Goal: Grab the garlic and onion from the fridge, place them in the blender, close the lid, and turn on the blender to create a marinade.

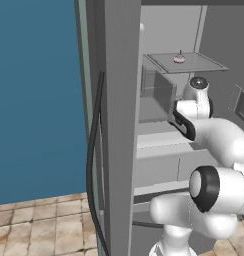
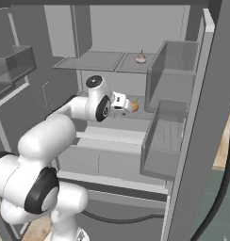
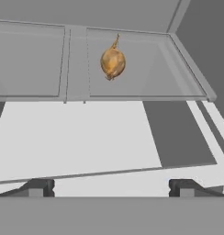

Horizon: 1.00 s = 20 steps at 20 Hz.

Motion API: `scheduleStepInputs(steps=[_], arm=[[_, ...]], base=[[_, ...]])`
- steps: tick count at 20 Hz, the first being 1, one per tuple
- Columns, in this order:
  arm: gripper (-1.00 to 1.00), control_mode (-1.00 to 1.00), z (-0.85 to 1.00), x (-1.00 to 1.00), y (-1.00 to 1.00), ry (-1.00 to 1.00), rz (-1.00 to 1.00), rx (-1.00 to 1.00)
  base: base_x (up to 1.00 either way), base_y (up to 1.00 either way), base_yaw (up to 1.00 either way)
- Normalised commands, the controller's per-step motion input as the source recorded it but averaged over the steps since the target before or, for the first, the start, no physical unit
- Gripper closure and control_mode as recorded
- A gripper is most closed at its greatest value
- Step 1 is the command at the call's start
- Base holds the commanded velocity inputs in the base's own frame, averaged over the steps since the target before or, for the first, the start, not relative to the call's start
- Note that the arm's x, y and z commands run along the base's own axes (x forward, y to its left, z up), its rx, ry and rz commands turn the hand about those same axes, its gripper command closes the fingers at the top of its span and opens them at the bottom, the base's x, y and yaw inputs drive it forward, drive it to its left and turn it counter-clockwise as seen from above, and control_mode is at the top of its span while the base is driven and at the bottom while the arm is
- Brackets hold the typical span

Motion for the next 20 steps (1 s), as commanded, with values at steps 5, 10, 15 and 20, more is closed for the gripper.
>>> scheduleStepInputs(steps=[5, 10, 15, 20], arm=[[-1.00, -1.00, -0.18, 0.49, -0.06, 0.01, 0.00, 0.07], [-1.00, -1.00, -0.25, 0.41, -0.08, 0.00, 0.02, 0.06], [-1.00, -1.00, -0.10, 0.32, -0.17, 0.00, 0.02, 0.06], [-1.00, -1.00, -0.18, 0.40, -0.14, 0.01, 0.02, 0.05]], base=[[0.00, 0.00, 0.00], [0.00, 0.00, 0.00], [0.00, 0.00, 0.00], [0.00, 0.00, 0.00]])
